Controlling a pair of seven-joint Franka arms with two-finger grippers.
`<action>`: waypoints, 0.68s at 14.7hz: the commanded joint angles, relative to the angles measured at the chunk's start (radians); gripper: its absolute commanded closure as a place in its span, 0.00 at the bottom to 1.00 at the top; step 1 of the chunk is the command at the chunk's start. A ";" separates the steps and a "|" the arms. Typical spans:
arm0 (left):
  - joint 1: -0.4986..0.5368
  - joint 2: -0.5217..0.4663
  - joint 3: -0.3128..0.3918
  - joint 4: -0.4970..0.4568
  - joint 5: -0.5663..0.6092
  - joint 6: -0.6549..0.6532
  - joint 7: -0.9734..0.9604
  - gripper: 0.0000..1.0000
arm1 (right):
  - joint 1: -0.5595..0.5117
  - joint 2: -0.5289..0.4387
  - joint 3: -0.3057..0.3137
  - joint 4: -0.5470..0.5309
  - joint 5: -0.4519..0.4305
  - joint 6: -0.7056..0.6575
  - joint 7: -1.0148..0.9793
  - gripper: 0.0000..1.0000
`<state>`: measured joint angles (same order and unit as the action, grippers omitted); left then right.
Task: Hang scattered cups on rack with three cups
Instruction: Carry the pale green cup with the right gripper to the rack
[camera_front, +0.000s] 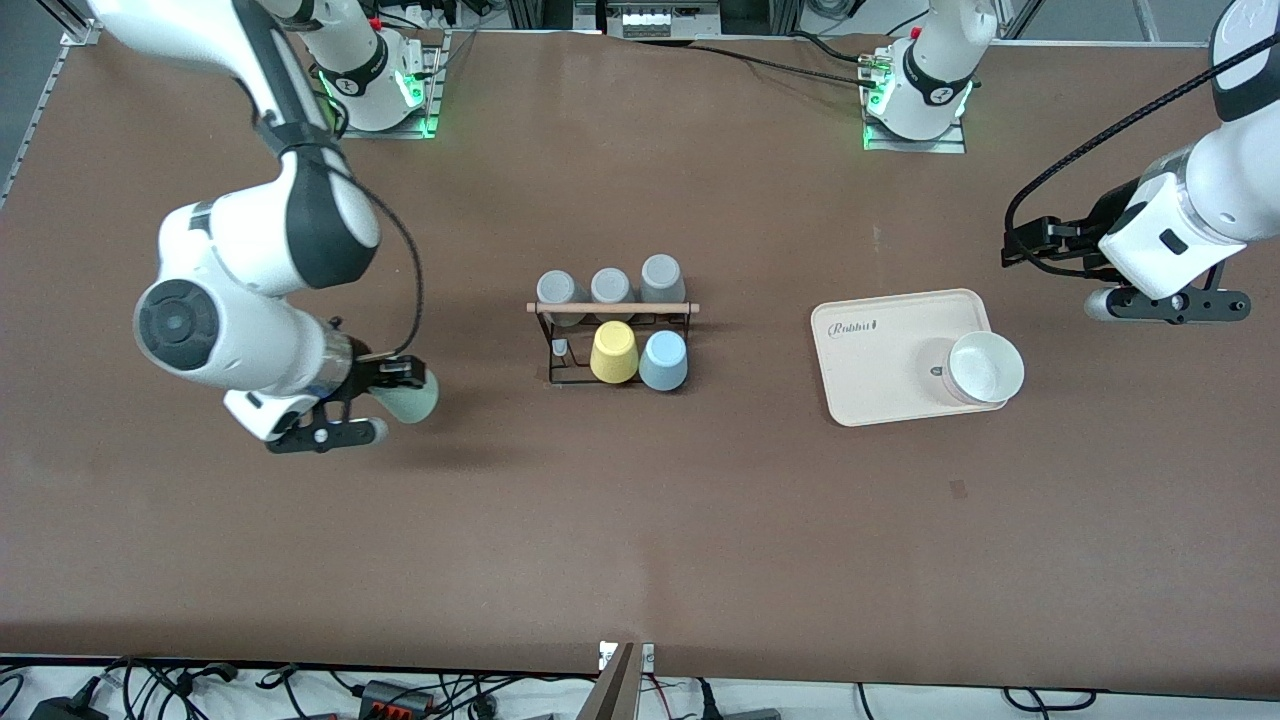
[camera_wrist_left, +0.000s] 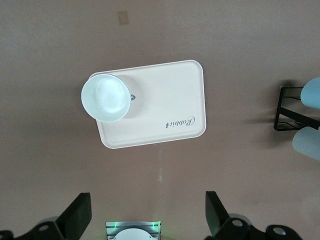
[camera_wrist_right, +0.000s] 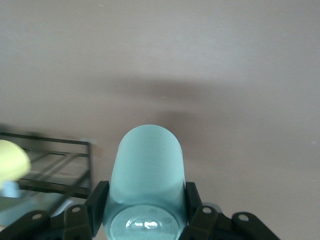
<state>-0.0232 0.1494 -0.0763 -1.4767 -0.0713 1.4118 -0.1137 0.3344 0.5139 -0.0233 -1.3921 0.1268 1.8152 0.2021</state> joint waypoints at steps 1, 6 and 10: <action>0.009 -0.016 -0.006 -0.013 -0.007 -0.007 0.000 0.00 | 0.067 0.020 -0.007 0.064 -0.018 -0.004 0.098 0.67; 0.009 -0.016 -0.006 -0.013 -0.007 -0.007 0.002 0.00 | 0.182 0.043 -0.006 0.096 -0.116 0.004 0.221 0.67; 0.009 -0.016 -0.006 -0.013 -0.007 -0.007 0.002 0.00 | 0.236 0.064 -0.006 0.105 -0.119 0.035 0.287 0.67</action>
<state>-0.0231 0.1494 -0.0764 -1.4769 -0.0713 1.4111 -0.1136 0.5486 0.5508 -0.0223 -1.3249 0.0200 1.8499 0.4510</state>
